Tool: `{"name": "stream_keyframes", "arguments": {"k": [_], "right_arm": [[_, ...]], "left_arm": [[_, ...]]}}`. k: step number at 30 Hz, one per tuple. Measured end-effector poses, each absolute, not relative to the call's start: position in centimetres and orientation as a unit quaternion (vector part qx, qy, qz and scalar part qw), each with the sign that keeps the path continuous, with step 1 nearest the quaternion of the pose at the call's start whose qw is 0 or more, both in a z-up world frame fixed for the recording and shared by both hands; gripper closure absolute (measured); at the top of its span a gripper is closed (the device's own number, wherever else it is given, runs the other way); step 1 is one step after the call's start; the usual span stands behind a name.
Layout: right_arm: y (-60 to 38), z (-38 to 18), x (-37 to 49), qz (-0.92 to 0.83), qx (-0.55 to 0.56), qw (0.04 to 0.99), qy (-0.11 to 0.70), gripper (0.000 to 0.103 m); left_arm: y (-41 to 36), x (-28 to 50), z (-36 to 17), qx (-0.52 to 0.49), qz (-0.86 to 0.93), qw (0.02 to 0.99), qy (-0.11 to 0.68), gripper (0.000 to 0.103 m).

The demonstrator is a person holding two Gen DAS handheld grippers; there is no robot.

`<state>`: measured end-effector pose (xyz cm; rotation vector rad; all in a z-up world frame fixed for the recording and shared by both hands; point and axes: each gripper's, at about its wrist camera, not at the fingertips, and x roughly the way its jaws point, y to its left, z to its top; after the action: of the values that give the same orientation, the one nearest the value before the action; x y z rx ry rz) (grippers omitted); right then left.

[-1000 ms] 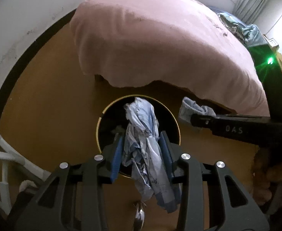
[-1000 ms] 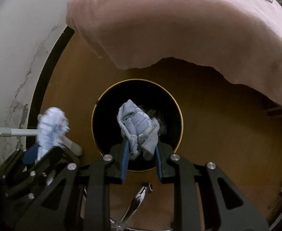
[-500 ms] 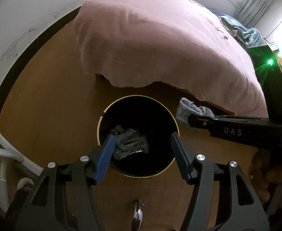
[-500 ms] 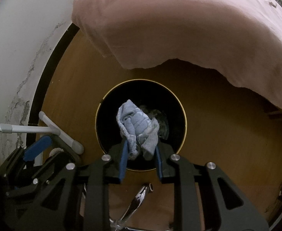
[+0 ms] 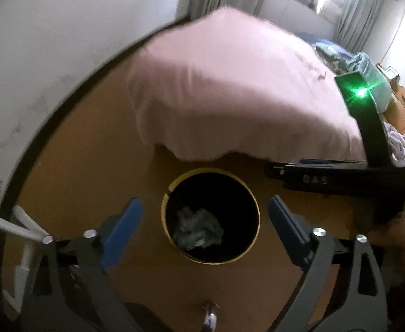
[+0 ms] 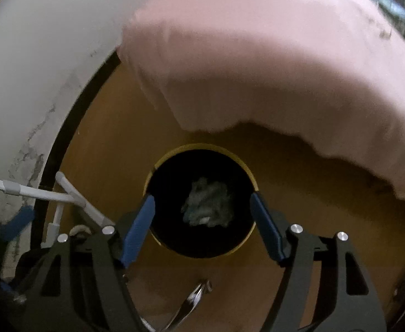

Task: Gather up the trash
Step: 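Open both tools to drop the wrapper and sock into the bin, then grasp the blue-rimmed mask with the left tool while the right tool grasps the yellow snack bag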

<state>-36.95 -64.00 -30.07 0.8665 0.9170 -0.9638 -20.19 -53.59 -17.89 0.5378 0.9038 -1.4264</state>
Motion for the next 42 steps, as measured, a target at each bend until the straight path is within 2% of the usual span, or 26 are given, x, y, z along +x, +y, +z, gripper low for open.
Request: {"name": "stream_keyframes", "arguments": {"k": [5,11,19,24,30,32,33,34,38,40,42], "right_arm": [[-60.7,-20.7,-34.0,-0.412,0.327,0.773,0.355,0.024],[-51.2,-12.1,-21.7,-0.224,0.251,0.879,0.337,0.018],[-34.5,-7.9,-2.4,0.023,0.104,0.924,0.368,0.018],[-24.9,-7.2,6.6,0.089,0.013,0.924,0.373,0.018],[-19.2,-8.3,12.1,0.048,-0.090,0.925,0.366,0.018],[-18.7,-8.6,12.7,0.032,-0.109,0.924,0.366,0.028],[-18.3,-8.4,12.8,0.039,-0.105,0.923,0.369,0.045],[-17.7,-8.1,13.2,0.045,-0.096,0.924,0.367,0.054],[-18.8,-5.1,10.8,0.083,-0.044,0.935,0.342,0.066],[-20.5,-4.0,9.2,0.106,-0.005,0.935,0.338,0.080],[-22.7,-3.3,8.2,0.123,0.038,0.933,0.335,0.080]], "left_arm": [[-46.8,-17.0,-7.5,0.221,-0.614,0.681,0.332,0.007],[-33.4,-8.8,-0.5,0.229,-0.515,0.779,0.276,0.006],[-12.6,4.1,0.0,0.139,-0.313,0.864,0.369,0.006],[-1.9,8.0,-1.0,0.064,-0.216,0.888,0.402,0.006],[3.4,9.4,-2.3,0.026,-0.179,0.888,0.423,0.006],[3.6,9.9,-2.2,0.030,-0.180,0.886,0.426,0.006],[3.6,10.4,-2.2,0.033,-0.179,0.885,0.428,0.006],[3.2,11.0,-2.1,0.039,-0.176,0.886,0.428,0.006],[1.9,13.7,-1.8,0.077,-0.176,0.891,0.412,0.006],[0.5,15.6,-1.7,0.089,-0.187,0.889,0.409,0.006],[-0.9,17.0,-1.9,0.097,-0.202,0.885,0.409,0.006]]}}
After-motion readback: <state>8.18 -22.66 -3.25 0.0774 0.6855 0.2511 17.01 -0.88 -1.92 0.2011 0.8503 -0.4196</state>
